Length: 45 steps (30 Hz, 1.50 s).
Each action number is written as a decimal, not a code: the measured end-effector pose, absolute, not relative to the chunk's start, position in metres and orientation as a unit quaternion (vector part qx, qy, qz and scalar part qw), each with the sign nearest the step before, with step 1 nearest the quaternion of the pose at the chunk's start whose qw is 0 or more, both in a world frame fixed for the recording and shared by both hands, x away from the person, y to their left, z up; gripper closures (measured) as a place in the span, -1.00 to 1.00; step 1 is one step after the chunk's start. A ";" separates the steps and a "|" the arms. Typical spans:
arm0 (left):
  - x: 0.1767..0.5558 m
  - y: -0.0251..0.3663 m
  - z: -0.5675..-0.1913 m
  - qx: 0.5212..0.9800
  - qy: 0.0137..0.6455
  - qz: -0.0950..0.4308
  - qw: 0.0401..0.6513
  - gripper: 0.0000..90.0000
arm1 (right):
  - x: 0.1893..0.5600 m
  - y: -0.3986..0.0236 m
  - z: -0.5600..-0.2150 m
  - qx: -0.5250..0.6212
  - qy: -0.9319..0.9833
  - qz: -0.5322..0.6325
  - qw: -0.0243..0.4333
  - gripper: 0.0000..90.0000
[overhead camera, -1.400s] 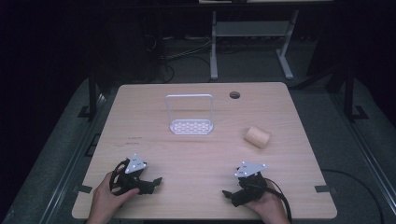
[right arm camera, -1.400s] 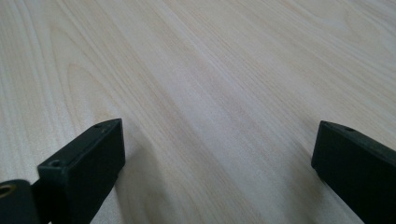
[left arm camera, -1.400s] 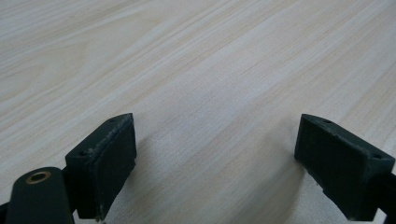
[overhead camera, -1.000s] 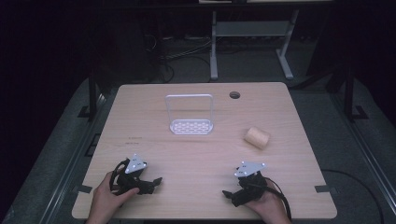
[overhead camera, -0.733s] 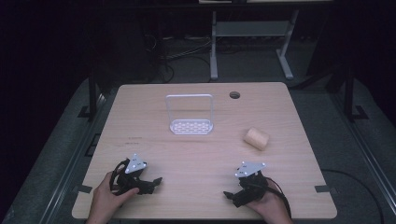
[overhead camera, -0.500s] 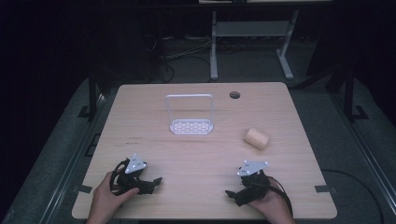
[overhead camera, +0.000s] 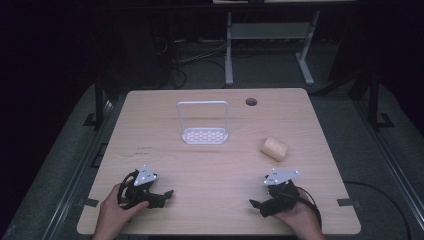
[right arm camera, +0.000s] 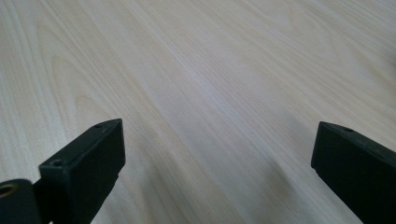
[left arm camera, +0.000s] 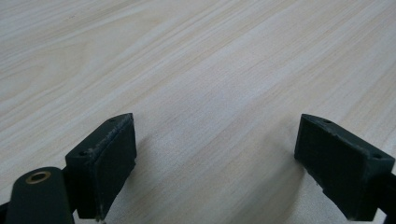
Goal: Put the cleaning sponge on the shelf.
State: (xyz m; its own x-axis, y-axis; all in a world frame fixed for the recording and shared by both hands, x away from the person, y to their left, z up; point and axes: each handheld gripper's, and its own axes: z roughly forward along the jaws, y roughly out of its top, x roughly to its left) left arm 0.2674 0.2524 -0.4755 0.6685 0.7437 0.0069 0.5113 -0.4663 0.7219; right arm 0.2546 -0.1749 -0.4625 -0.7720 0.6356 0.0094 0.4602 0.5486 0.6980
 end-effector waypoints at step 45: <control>0.267 0.252 -0.476 0.841 0.373 0.163 0.357 -0.73 | 0.266 -0.228 -0.446 0.363 0.851 0.350 0.144 -0.93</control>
